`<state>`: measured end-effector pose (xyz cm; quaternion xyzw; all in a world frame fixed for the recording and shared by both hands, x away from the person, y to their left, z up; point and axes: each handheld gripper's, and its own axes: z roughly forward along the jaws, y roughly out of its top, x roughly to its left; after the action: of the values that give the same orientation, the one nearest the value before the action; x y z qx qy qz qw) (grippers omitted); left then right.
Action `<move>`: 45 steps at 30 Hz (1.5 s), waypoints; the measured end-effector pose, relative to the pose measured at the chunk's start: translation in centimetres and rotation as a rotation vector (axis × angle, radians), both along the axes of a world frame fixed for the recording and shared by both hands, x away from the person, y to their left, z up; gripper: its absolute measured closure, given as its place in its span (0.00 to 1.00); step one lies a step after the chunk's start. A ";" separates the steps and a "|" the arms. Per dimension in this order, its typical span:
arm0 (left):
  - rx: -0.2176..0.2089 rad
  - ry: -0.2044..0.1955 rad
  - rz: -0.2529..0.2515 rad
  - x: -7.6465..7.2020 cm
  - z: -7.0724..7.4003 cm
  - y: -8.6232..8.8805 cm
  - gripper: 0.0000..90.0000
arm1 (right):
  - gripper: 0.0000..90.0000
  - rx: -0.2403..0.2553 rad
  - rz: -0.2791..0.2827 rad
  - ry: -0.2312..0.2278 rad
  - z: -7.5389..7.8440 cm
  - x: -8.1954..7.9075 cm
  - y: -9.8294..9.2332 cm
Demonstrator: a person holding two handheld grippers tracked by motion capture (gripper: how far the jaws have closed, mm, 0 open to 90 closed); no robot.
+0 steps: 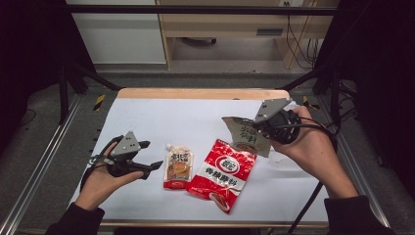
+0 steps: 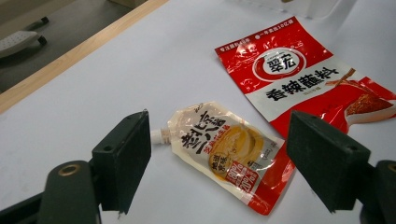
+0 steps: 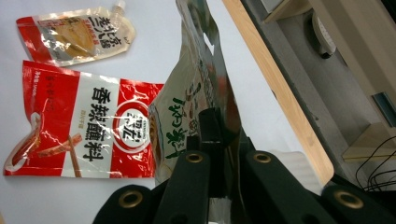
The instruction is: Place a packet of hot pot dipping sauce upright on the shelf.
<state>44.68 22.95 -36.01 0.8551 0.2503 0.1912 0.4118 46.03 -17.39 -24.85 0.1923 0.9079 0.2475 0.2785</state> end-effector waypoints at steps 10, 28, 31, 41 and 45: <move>0.012 0.022 0.040 0.1 -2.1 2.0 0.24 | 1.00 0.029 -0.007 0.004 0.7 0.8 -2.7; -0.024 0.043 0.156 -1.0 -7.4 6.0 0.19 | 1.00 0.072 0.002 0.027 1.5 2.5 -8.9; -0.041 0.043 0.176 -1.2 -7.9 6.7 0.19 | 1.00 0.071 0.017 0.028 1.2 2.5 -9.7; -0.072 0.049 0.225 -2.2 -8.5 8.9 0.19 | 1.00 0.070 0.000 0.045 0.1 2.2 -12.6; -0.074 0.051 0.231 -2.2 -8.6 9.1 0.19 | 1.00 0.077 0.003 0.055 -0.4 2.0 -13.6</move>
<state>42.51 32.03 -44.60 0.8092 0.3645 0.2064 0.4120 48.02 -30.95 -25.29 0.2081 0.9053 0.2772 0.2455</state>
